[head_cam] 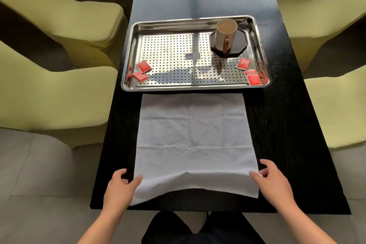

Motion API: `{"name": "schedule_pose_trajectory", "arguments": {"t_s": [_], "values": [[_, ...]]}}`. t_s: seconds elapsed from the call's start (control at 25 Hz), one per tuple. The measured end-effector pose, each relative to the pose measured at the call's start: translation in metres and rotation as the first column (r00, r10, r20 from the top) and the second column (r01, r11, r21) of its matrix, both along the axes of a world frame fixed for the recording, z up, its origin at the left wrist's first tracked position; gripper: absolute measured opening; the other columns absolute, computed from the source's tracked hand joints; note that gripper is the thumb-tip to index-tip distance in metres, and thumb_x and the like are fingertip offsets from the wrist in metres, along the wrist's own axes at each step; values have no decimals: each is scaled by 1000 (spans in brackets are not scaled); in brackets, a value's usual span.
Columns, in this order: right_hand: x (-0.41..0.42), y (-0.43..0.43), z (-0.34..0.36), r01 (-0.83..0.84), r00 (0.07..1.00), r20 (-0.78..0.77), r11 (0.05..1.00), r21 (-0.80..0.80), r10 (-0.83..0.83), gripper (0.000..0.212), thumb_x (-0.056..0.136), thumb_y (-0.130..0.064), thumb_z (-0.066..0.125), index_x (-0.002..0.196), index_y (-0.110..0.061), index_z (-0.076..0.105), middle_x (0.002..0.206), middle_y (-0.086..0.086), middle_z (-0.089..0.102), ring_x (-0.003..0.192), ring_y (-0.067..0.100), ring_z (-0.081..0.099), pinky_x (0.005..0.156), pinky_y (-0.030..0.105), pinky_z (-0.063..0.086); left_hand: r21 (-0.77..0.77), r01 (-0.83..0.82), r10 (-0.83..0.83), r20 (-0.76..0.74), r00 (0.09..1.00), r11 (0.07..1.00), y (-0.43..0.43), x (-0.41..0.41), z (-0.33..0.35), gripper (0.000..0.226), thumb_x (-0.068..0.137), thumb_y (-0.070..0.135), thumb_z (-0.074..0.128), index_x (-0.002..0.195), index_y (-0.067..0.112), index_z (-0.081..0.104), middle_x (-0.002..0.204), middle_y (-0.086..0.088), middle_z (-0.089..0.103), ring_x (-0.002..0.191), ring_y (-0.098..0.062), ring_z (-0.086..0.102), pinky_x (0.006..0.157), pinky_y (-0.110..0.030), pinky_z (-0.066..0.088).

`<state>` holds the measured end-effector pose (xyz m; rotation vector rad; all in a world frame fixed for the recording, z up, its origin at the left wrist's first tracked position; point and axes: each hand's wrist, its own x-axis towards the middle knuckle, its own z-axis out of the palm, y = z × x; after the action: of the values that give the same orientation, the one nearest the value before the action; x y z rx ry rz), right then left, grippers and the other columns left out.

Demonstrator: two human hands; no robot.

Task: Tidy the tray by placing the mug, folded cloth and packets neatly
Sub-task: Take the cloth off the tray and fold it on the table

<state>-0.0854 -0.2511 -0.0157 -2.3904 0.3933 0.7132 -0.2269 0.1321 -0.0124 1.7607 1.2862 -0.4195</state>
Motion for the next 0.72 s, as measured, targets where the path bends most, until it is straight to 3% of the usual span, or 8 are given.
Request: {"name": "schedule_pose_trajectory", "arguments": {"t_s": [0.12,0.28,0.32,0.4,0.48,0.6,0.64,0.72], "values": [[-9,-4,0,54,998,-22,997,62,-53,81,82,-13,75,150,-29,34,117,-10,57,83,10,64,67,35,52,-149,-115,124,55,991,982,-3,-12,-2,68,82,16,78,141,26,46,112,-6,59,97,-19,59,79,-38,46],[-25,-10,-8,-102,994,47,994,36,100,99,80,5,71,150,-48,25,126,-19,44,77,13,65,56,27,52,-64,-66,76,163,984,996,-6,-28,-11,72,76,-6,74,131,38,57,106,-5,62,91,-21,63,69,-29,48],[-26,-12,-9,-75,995,64,995,70,71,95,80,7,68,147,-49,31,123,-14,48,73,16,65,56,27,51,-75,-124,138,222,965,989,-4,-29,-12,65,77,-7,73,123,39,62,107,-6,62,91,-23,64,67,-29,50],[-17,-18,-7,150,984,52,946,287,-172,76,80,12,64,130,-46,56,116,-6,58,71,22,68,56,30,54,-172,-275,319,329,889,946,0,-26,-14,47,81,-8,71,108,30,71,109,-8,62,94,-25,65,62,-29,57],[-6,-23,-7,367,918,-56,785,499,-394,51,83,13,62,107,-31,73,108,-2,70,77,23,74,57,30,57,-319,-404,504,364,783,857,5,-20,-16,30,86,-10,64,101,15,72,109,-12,64,94,-24,67,59,-27,59],[8,-23,-10,488,861,-250,582,650,-443,38,89,16,50,91,-7,79,100,12,76,84,19,76,68,29,62,-564,-401,655,370,659,722,12,-10,-19,35,85,-16,43,101,-1,70,104,-19,71,97,-32,71,74,-34,62],[10,-22,-10,485,864,-258,579,655,-432,39,88,19,48,91,-5,79,102,14,76,88,19,76,74,29,62,-587,-375,651,373,661,717,13,-7,-19,42,79,-19,39,100,-2,71,103,-20,73,99,-35,71,82,-37,61],[11,-21,-11,375,919,-130,720,584,-373,38,84,18,59,98,-10,80,103,8,78,95,17,74,82,28,61,-435,-308,491,411,768,846,13,-2,-20,51,76,-25,43,100,6,75,101,-12,76,99,-27,73,90,-35,58]]}}
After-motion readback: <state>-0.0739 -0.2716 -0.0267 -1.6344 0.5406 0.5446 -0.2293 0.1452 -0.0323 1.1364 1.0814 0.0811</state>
